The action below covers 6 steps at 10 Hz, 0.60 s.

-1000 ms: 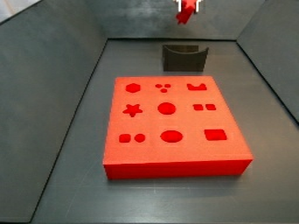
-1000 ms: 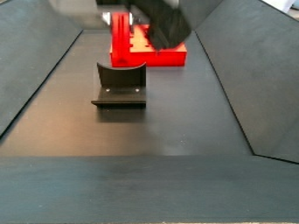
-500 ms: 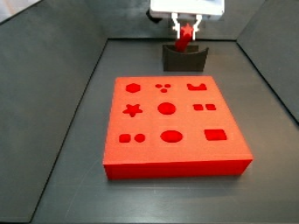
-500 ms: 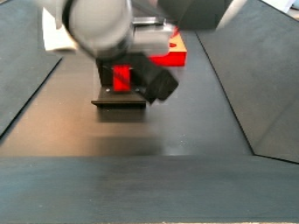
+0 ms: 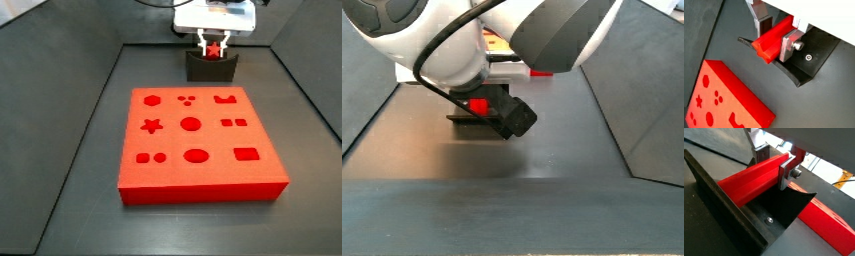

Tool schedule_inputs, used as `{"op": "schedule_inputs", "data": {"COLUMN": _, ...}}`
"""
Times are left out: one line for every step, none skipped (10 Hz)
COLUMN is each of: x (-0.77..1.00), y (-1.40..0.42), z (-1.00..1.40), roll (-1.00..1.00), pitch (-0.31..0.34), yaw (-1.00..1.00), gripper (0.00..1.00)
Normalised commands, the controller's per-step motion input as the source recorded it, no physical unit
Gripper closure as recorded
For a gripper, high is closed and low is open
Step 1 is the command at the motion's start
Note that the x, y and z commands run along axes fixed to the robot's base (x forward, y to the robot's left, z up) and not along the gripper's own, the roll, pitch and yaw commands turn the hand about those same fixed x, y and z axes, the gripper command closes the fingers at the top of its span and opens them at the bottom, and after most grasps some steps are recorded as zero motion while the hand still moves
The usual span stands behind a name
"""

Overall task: Pick up the star object. Move up. Place the star object on the fixture. Regrasp the star object. Move to above the board. Insert the star object.
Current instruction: Place the star object on the fixture, then regrasp the star object.

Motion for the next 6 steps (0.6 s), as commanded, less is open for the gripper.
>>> {"op": "schedule_inputs", "data": {"x": 0.07, "y": 0.09, "z": -0.3, "roll": -0.14, "pitch": -0.08, "yaw": -0.07, "gripper": 1.0}}
{"op": "schedule_inputs", "data": {"x": 0.06, "y": 0.09, "z": -0.3, "roll": -0.14, "pitch": -0.079, "yaw": -0.05, "gripper": 1.0}}
{"op": "schedule_inputs", "data": {"x": 0.0, "y": 0.0, "z": 0.0, "roll": 0.0, "pitch": 0.0, "yaw": 0.0, "gripper": 0.0}}
{"op": "schedule_inputs", "data": {"x": 0.0, "y": 0.0, "z": 1.0, "roll": 0.01, "pitch": 0.01, "yaw": 0.05, "gripper": 0.0}}
{"op": "schedule_inputs", "data": {"x": -0.01, "y": 0.0, "z": 1.0, "roll": 0.02, "pitch": 0.013, "yaw": 0.06, "gripper": 0.0}}
{"op": "schedule_inputs", "data": {"x": -0.03, "y": 0.0, "z": 1.0, "roll": 0.02, "pitch": 0.028, "yaw": 0.05, "gripper": 0.0}}
